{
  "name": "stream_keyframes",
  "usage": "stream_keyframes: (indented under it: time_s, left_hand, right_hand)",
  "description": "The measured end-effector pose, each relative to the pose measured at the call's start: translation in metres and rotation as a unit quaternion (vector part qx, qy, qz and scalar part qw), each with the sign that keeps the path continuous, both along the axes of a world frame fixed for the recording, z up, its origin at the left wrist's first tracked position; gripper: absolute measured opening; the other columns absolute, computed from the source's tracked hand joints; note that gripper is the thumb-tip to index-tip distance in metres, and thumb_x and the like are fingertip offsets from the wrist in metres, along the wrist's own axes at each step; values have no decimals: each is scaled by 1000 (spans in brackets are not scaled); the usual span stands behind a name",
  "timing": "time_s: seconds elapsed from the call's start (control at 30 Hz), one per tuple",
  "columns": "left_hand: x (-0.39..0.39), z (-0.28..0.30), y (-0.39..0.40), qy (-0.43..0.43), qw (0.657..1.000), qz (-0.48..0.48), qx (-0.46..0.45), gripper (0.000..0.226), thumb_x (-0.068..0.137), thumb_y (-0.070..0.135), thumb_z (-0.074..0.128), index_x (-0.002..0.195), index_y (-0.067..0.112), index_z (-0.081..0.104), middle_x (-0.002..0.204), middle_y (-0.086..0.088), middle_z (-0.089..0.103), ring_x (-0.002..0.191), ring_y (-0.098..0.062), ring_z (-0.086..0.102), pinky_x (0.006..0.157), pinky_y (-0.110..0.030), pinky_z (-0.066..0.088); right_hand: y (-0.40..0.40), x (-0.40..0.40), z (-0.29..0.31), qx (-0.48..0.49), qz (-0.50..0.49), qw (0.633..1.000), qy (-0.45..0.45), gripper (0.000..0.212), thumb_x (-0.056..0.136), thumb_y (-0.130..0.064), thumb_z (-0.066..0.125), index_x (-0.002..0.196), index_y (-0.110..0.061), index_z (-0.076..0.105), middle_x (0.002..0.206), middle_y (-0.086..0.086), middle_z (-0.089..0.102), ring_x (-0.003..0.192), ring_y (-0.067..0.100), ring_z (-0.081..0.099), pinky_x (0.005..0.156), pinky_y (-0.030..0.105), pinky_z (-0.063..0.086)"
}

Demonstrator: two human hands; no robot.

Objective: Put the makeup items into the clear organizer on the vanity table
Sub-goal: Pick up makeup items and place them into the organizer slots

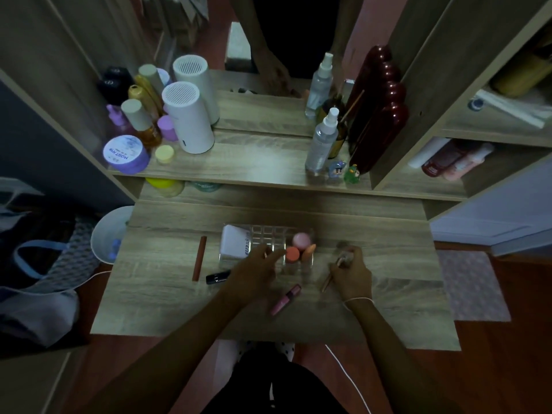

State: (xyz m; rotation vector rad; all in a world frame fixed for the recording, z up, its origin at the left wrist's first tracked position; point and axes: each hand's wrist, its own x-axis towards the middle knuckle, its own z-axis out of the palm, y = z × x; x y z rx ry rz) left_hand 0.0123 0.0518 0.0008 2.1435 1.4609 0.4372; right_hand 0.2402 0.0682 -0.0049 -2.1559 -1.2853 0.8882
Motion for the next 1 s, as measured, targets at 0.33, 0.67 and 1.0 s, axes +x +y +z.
stream_keyframes:
  time_s: [0.33,0.67,1.0]
  left_hand:
    - [-21,51,46,-160,963,205,73,38,88,6,62,124,9,51,104,-11,67,93,-19,64,80,-28,50]
    - [-27,47,54,-171,963,204,45,23,85,4,65,108,5,60,101,-11,68,92,-19,63,82,-28,49]
    - [-32,21,56,-174,963,206,-1,24,86,2,60,107,14,58,102,-2,59,89,-4,53,75,-1,40]
  right_hand:
    - [44,-31,73,172,50,979,96,50,75,-11,77,114,-20,48,94,5,69,79,18,69,74,40,59]
    - [70,-94,66,192,189,958,95,25,75,-2,76,97,-5,64,87,10,72,75,10,65,66,-1,44]
    - [75,-108,42,162,252,953,41,28,69,2,75,93,-10,65,90,9,69,83,20,63,74,23,48]
